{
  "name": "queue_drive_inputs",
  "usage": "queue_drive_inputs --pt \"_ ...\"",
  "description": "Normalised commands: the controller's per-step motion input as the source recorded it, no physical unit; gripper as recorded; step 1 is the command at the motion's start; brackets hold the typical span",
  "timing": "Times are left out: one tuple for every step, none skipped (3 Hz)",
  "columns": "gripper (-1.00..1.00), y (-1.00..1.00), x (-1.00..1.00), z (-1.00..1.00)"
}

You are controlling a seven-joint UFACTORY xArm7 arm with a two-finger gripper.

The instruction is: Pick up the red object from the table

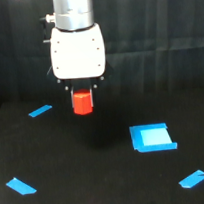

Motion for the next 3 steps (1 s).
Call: queue_drive_inputs --pt "-1.00 0.04 0.12 0.04" --pt "-1.00 0.06 -0.02 0.07" --pt "-1.00 0.04 0.00 0.13"
